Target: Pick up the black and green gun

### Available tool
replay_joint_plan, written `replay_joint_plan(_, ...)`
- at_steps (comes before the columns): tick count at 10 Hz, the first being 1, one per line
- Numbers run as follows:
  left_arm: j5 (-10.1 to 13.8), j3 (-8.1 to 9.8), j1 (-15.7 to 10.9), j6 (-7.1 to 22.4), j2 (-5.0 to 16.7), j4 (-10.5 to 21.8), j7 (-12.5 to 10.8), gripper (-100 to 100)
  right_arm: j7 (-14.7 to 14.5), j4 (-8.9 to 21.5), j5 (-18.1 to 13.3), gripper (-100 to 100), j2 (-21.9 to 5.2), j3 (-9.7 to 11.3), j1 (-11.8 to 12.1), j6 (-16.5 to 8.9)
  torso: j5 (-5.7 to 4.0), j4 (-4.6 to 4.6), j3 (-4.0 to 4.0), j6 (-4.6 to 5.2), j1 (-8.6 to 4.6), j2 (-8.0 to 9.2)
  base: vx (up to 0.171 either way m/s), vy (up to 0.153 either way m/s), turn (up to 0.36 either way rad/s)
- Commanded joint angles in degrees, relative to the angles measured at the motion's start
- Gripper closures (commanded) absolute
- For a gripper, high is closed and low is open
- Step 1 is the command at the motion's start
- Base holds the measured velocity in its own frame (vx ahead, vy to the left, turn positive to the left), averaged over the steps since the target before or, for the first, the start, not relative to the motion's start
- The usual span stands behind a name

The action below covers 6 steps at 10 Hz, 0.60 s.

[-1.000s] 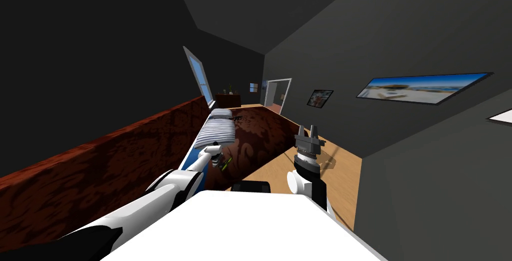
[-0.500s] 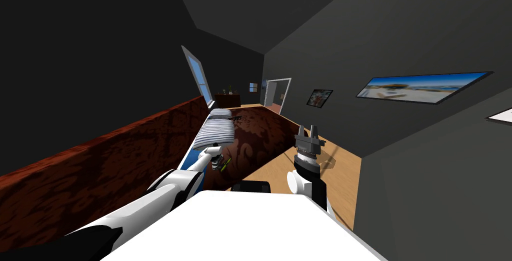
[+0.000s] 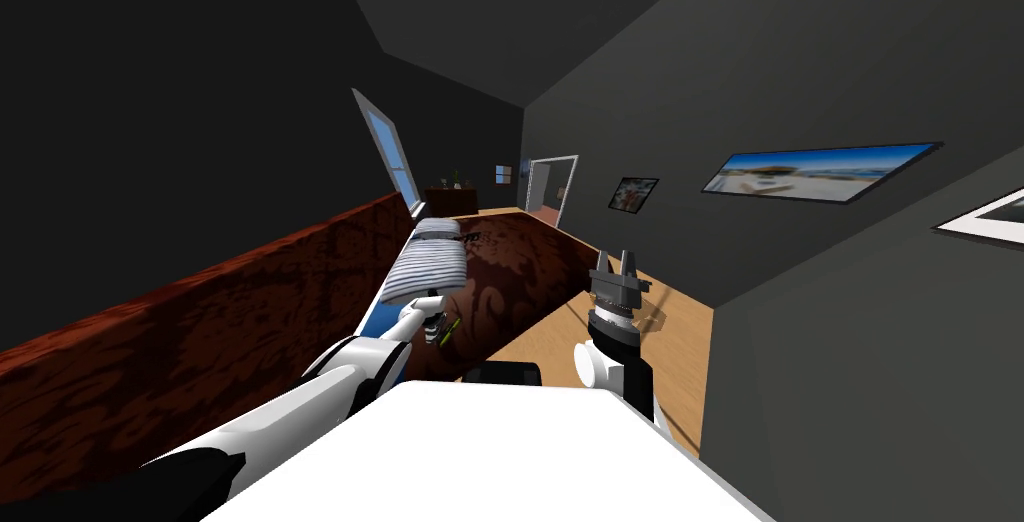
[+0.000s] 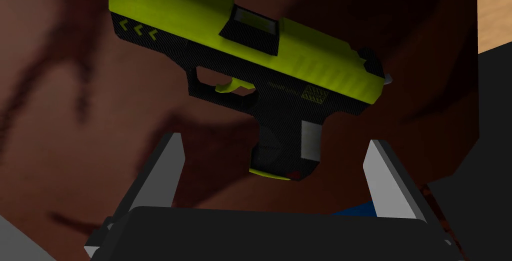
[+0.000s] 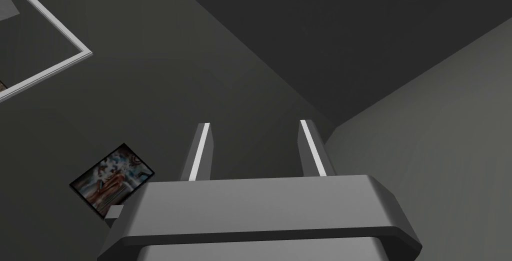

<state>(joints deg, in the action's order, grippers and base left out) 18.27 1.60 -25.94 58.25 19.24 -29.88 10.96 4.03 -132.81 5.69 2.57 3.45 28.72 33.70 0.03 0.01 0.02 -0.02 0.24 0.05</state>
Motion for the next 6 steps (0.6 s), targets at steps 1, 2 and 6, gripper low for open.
replay_joint_plan(1,-0.46,0.16,-0.14,-1.9,-0.67,1.85,-1.14,-100,0.0,0.0,0.0,0,0.0,0.0,0.0,0.0,0.0,0.0,0.0,0.0,0.0,0.0,-0.009,0.082,-0.106)
replay_joint_plan(2,-0.65,0.19,-0.16,-2.49,-0.96,2.43,-1.58,-100,0.0,0.0,0.0,0,0.0,0.0,0.0,0.0,0.02,0.0,0.01,-0.01,0.07,0.03,-0.025,0.077,-0.103)
replay_joint_plan(6,-1.16,0.25,-0.1,-3.62,-1.66,3.51,-2.75,-100,0.0,0.0,0.0,0,0.0,0.0,0.0,0.0,-0.02,0.01,0.02,-0.02,-0.09,0.03,-0.012,0.042,-0.048)
